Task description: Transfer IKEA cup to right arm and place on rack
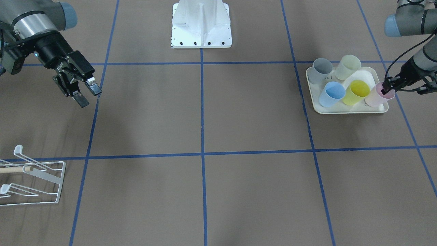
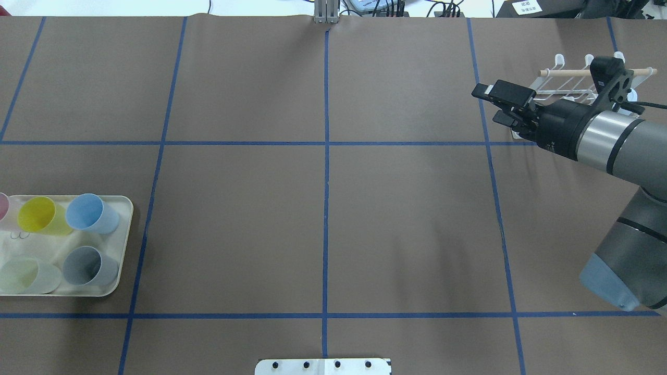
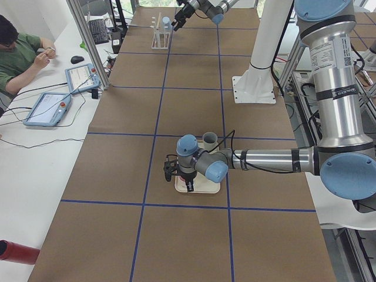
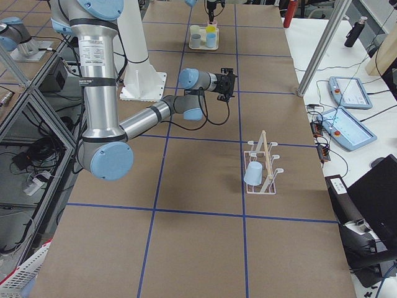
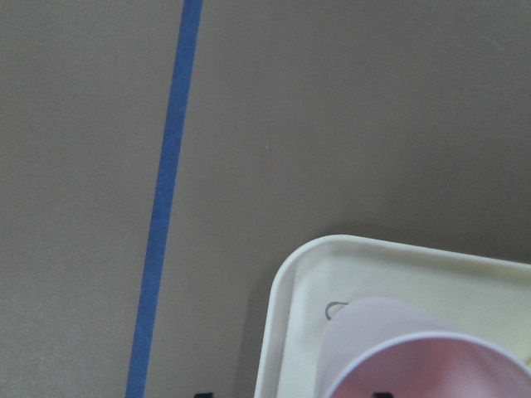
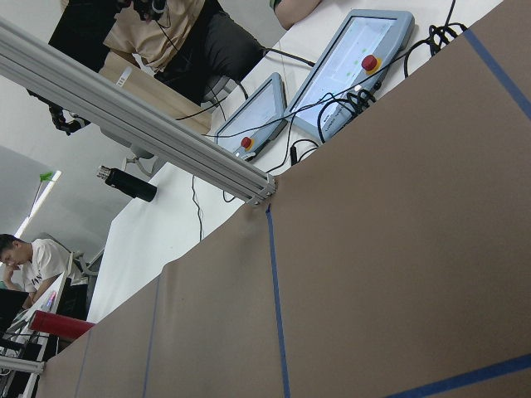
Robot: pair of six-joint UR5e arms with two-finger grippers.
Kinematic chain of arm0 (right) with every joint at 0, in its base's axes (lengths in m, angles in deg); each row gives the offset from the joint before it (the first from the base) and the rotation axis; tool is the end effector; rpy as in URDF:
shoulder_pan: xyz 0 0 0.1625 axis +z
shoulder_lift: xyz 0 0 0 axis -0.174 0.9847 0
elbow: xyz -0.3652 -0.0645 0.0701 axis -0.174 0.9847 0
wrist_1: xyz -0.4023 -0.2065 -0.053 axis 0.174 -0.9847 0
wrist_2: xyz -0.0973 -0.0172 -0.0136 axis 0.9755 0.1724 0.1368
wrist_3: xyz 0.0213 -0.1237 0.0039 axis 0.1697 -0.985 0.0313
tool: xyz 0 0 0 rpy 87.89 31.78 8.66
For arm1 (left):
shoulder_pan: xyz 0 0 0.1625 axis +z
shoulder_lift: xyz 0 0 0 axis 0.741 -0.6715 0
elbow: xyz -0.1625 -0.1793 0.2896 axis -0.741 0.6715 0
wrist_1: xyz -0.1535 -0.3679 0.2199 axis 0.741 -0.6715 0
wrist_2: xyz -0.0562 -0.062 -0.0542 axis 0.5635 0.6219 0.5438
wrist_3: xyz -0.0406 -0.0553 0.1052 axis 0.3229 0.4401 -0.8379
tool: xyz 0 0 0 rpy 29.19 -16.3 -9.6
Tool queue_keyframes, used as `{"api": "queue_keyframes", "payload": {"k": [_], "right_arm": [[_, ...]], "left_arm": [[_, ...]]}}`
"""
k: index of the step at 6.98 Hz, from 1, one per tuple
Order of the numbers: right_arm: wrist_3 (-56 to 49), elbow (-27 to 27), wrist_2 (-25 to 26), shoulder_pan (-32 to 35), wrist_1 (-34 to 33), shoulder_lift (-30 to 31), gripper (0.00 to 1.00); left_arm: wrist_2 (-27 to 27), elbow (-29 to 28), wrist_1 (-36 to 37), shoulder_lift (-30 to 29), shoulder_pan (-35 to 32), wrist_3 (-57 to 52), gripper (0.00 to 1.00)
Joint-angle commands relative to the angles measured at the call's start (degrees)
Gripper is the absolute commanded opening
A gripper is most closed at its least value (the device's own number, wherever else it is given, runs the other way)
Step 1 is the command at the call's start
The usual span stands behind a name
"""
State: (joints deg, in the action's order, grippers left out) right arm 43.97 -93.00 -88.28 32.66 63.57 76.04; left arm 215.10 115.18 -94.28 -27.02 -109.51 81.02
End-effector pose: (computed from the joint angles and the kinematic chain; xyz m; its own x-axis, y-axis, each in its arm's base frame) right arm -0.3123 -0.4691 0.2664 -0.0303 0.0742 0.9968 -0.6764 0.7327 -0.0751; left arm 0.1781 -0.4475 0.6374 0.7126 -0.1557 -0.6841 0.0994 0.9876 -0.1211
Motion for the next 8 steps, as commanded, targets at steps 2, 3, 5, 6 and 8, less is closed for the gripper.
{"api": "queue_keyframes", "payload": {"k": [2,3,5,6,8], "right_arm": [[0.00,-0.05,0.00,0.03,-0.01,0.00,0.99],[0.00,0.04,0.17,0.03,-0.01,0.09,0.99],[0.09,0.04,0.18,0.03,-0.01,0.09,0.99],[0.09,0.04,0.18,-0.06,0.08,0.01,0.99],[0.26,-0.05,0.18,-0.23,0.08,-0.43,0.99]], "left_arm": [[11.13,2.32,0.32,-0.03,-4.19,0.06,0.00],[11.15,3.20,0.32,-0.12,-10.14,-0.47,0.00],[10.89,3.04,2.15,0.58,-18.33,-6.50,0.00],[10.20,3.47,3.65,0.41,-23.68,-6.80,0.00],[4.51,3.83,3.58,-5.35,-25.58,0.70,0.00]]}}
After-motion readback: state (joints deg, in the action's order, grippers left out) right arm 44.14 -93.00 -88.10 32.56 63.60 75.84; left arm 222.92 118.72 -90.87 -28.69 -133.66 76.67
